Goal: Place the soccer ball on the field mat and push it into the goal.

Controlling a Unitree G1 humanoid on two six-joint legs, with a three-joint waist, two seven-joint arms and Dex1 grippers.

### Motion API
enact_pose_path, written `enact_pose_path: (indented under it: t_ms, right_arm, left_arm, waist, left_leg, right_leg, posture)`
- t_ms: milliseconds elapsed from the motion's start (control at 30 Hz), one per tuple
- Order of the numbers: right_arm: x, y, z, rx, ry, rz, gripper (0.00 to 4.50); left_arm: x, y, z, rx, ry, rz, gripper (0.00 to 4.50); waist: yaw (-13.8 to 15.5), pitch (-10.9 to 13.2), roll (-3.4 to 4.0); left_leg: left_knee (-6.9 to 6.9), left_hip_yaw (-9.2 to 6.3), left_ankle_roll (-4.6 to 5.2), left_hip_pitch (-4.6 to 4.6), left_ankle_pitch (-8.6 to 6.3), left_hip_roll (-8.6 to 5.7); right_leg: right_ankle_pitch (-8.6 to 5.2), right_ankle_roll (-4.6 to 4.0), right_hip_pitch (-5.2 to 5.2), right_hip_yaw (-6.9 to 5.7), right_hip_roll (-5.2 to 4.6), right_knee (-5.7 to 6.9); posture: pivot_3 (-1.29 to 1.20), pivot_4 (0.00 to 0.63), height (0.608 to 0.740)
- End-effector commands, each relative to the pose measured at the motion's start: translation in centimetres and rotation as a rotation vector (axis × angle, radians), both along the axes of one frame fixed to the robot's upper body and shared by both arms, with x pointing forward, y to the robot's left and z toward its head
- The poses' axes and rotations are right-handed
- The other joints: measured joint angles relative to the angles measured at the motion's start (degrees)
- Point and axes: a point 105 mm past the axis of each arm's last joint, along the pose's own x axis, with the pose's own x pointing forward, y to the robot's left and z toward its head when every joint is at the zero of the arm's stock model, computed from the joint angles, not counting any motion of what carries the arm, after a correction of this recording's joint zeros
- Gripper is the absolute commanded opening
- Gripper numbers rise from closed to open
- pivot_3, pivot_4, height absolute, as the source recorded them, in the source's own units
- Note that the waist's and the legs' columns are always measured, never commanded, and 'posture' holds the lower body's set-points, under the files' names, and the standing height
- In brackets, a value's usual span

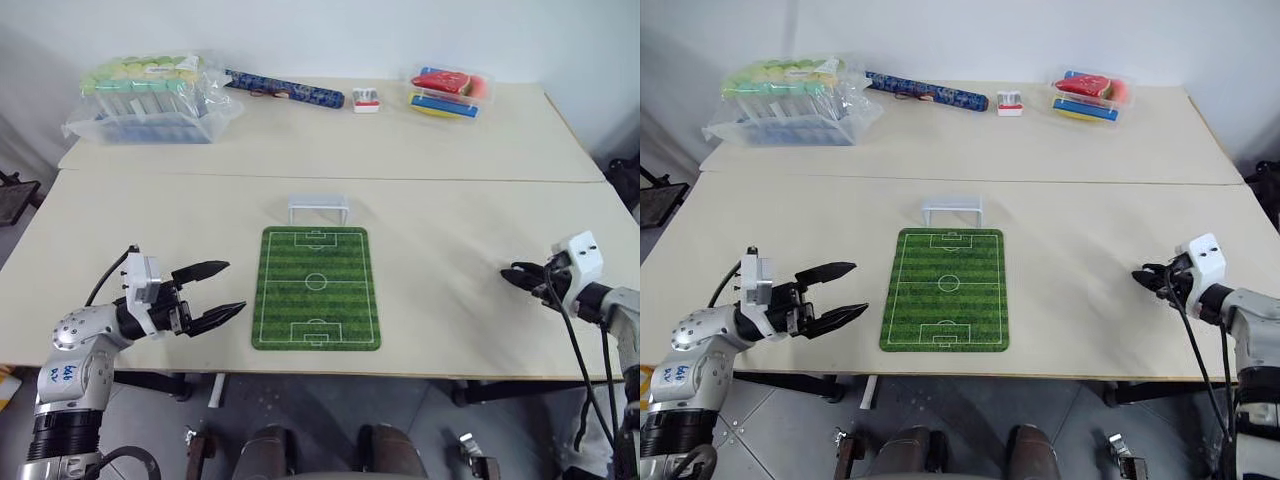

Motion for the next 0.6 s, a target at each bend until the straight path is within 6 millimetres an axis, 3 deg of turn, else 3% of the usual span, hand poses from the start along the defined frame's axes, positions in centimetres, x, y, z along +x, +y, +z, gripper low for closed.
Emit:
enact_pose_path:
  t_ms: [33, 133, 333, 500, 600]
  right_arm:
    - [-1.1, 6.2, 2.7, -0.042, -0.036, 0.273, 0.85]
    - [-2.0, 12.1, 3.4, -0.050, -0.047, 0.486, 0.85]
    - [-3.4, 20.6, 2.9, -0.079, -0.073, 0.819, 0.85]
    - [-3.4, 25.1, 2.0, -0.098, -0.086, 0.936, 0.85]
    - [-4.1, 26.4, 1.6, -0.096, -0.074, 1.012, 0.85]
  left_arm:
    - [-0.3, 0.6, 0.1, 0.035, -0.025, -0.037, 4.50]
    - [-0.1, 1.3, -0.3, 0.057, -0.030, -0.039, 4.50]
    - [-0.8, 1.9, -1.6, 0.110, -0.024, -0.078, 4.50]
    - [-2.0, 2.5, -2.5, 0.145, -0.016, -0.079, 4.50]
    - [-2.5, 2.5, -2.7, 0.146, -0.014, -0.075, 4.50]
  waist:
    - [-0.48, 0.01, 0.01]
    - [-0.98, 0.01, 0.01]
    - [-1.20, 0.02, -0.02]
    - [-1.21, 0.03, -0.03]
    - [-1.17, 0.03, -0.04]
  left_leg:
    - [0.00, 0.03, -0.01, 0.00, 0.01, 0.04]
    - [0.00, -0.01, -0.06, 0.01, 0.03, 0.09]
    - [-0.02, -0.07, -0.09, -0.03, 0.01, 0.06]
    - [-0.02, -0.12, -0.09, -0.07, 0.01, 0.03]
    - [-0.01, -0.14, -0.09, -0.08, 0.01, 0.03]
  right_leg:
    - [0.00, 0.00, -0.02, 0.03, 0.03, -0.01]
    - [0.00, 0.00, -0.03, 0.01, 0.08, 0.02]
    - [0.00, -0.01, -0.07, -0.04, 0.08, 0.01]
    - [0.00, -0.01, -0.09, -0.09, 0.07, 0.04]
    - [0.00, -0.01, -0.09, -0.10, 0.06, 0.05]
  posture:
    - [0.00, 0.150, 0.740]
    - [0.00, 0.150, 0.740]
    - [0.00, 0.150, 0.740]
    - [0.00, 0.150, 0.740]
    - [0.00, 0.150, 0.740]
